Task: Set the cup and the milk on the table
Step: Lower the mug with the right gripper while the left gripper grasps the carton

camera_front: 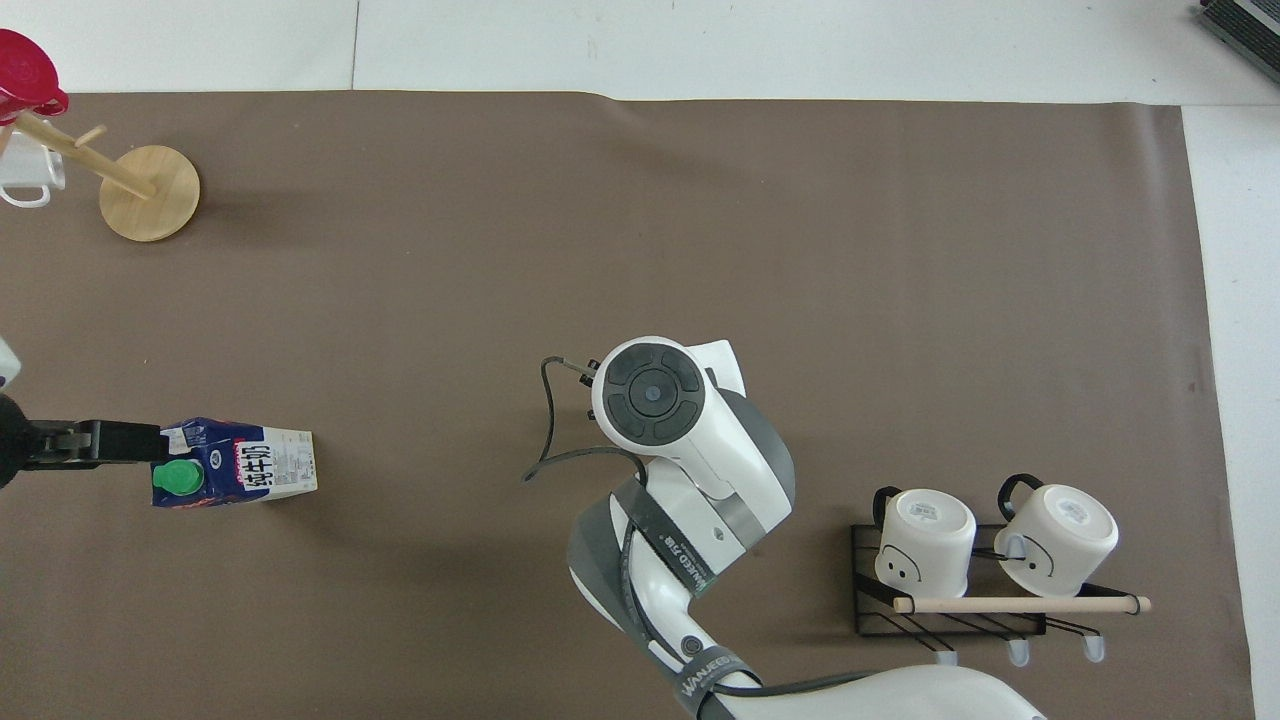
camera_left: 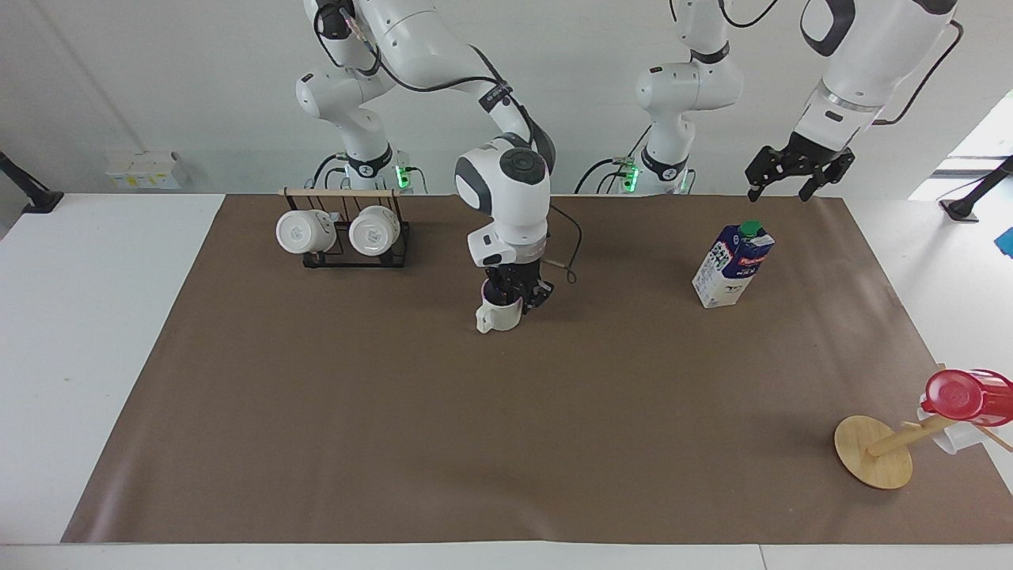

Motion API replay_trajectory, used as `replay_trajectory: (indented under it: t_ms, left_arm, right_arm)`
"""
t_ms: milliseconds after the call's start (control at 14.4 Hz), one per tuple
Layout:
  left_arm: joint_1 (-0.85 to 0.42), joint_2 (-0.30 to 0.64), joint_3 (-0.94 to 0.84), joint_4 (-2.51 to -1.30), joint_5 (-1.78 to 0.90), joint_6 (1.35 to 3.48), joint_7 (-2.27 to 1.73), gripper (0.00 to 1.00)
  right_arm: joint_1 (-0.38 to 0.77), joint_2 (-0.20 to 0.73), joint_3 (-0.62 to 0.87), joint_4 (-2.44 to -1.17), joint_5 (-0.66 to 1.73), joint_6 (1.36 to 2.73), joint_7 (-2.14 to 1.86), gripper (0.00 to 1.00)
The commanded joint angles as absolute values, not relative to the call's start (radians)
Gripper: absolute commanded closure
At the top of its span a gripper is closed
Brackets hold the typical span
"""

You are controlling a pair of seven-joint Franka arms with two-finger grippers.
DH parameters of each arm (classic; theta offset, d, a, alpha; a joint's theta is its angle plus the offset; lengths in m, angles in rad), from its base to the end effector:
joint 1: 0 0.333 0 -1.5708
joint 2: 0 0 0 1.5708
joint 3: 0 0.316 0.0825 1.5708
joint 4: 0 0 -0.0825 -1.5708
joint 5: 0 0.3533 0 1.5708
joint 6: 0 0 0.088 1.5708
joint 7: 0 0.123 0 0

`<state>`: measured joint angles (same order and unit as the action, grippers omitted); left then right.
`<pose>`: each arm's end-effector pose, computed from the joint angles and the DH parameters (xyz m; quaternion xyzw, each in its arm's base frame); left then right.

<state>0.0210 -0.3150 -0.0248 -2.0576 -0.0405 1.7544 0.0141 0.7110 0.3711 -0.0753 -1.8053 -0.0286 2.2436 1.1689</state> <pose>0.4322 -0.0071 0.5580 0.9998 -0.0048 0.0060 0.0161 0.5014 0.3730 0.3481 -0.9668 0.2521 -0.0407 0.0112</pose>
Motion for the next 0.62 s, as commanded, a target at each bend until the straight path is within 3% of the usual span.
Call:
replay_trajectory:
  t_ms: [0, 556]
  left_arm:
    - [0.038, -0.344, -0.026, -2.161, -0.025, 1.892, 0.070, 0.00]
    - [0.034, -0.268, -0.026, -2.293, -0.025, 2.123, 0.097, 0.00]
  right_arm:
    - [0.710, 0.348, -0.080, -1.807, -0.066, 2.255, 1.140, 0.00]
    - [0.594, 0.155, -0.084, -1.807, -0.041, 2.071, 0.882, 0.00]
